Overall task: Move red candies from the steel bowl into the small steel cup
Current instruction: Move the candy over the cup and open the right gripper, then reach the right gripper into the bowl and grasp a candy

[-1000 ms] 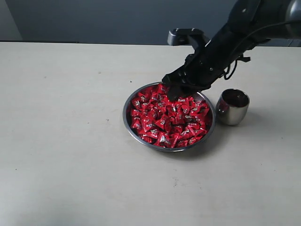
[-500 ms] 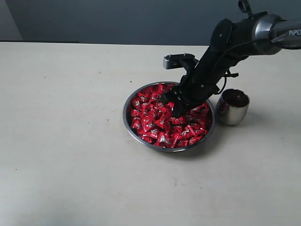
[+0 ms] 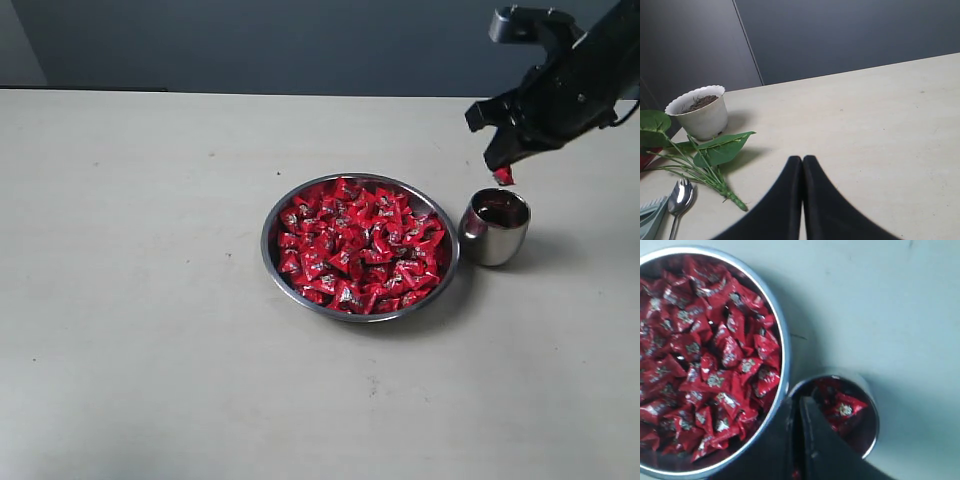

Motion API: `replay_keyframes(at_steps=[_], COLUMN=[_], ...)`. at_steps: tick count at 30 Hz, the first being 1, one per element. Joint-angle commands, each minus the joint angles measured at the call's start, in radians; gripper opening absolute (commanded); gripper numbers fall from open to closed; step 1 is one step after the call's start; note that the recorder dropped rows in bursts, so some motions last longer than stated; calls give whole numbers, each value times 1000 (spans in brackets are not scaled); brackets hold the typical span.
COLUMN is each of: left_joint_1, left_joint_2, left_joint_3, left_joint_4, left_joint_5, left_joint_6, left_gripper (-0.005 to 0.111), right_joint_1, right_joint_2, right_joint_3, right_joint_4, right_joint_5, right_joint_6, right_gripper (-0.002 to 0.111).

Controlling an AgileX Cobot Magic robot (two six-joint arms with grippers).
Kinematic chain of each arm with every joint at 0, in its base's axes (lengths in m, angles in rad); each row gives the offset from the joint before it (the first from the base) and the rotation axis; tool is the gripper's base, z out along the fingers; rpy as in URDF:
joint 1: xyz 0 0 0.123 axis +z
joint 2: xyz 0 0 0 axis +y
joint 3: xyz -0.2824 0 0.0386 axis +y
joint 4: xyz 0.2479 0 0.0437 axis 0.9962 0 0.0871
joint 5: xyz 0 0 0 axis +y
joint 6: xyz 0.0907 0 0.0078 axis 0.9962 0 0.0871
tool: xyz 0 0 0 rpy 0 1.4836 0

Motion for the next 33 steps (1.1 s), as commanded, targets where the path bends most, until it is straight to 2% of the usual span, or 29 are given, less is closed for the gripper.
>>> replay_keyframes(at_steps=[1,5,8,10,12,17,22,27,33], left_joint_1=[-3,-3,-3,-3,-3,-3,-3,-3,-3], left_joint_2=[-4,-4,-4,-4,-4,-4,-4,-4,-4], left_joint_3=[1,1,1,1,1,1,1,1,1], left_joint_4=[4,4,4,4,4,4,4,4,4], left_joint_5=[-13,-13,-13,-13,-13,-13,-13,-13,-13], left_joint_6=[-4,-4,-4,-4,-4,-4,-4,-4,-4], left_gripper=[0,0,0,0,0,0,0,0,0], right_joint_1=[-15,-15,-15,-15,-15,1,82,204,304], right_joint_2=[8,35,38,38,31,-13,-30,8,80], right_joint_3=[100,118,116,114,114,114,114,114,105], right_joint_4=[-17,-15,-5,-5,8,99,251,250,248], right_joint_5=[-94,-121,-139,-138,-135,-122,-87,-100,-160], right_joint_6=[-1,-1,-1,-1,-1,-28,-161,-169,-173], right_gripper=[0,4,23,40,49,49,49,49,49])
